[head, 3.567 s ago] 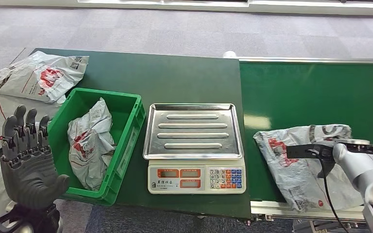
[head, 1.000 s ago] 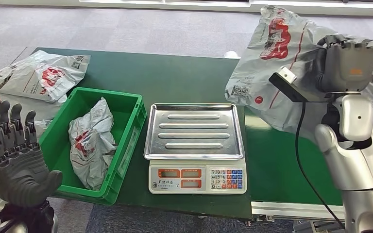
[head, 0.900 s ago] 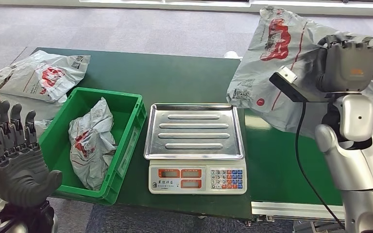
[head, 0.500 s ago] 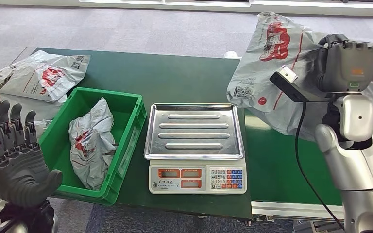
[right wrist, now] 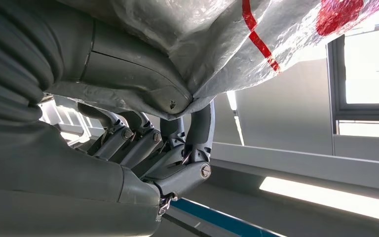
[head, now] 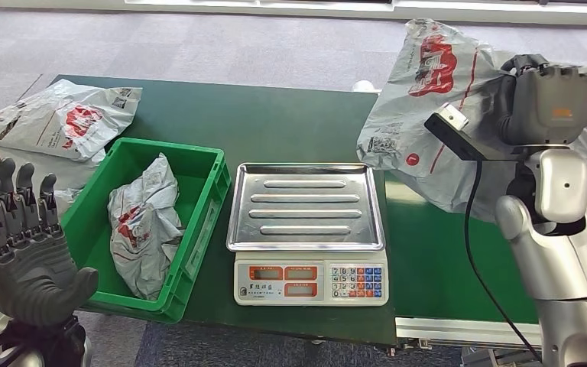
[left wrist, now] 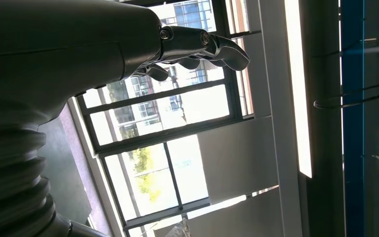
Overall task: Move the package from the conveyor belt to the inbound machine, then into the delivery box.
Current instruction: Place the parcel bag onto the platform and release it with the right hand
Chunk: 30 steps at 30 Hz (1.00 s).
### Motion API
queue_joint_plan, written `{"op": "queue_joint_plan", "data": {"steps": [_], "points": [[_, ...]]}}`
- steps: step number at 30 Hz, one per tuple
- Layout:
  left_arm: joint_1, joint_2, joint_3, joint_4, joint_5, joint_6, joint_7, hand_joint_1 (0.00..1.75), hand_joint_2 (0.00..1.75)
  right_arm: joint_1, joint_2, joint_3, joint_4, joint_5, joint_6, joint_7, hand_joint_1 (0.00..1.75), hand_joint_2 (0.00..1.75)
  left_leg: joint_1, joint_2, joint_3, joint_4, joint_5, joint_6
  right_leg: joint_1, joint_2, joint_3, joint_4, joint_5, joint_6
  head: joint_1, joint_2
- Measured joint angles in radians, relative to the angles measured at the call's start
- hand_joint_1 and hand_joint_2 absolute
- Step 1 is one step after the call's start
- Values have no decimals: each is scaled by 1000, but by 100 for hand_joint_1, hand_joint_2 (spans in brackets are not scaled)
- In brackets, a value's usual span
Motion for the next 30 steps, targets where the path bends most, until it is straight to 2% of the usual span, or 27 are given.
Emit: {"op": "queue_joint_plan", "data": {"steps": [30], "points": [[0, 0, 0, 0, 0, 0, 0, 0, 175, 0, 0, -1, -6, 0, 0, 0, 175, 175, 0, 0, 0, 0, 0, 0, 0, 0, 0, 0, 0, 0, 0, 0]]}}
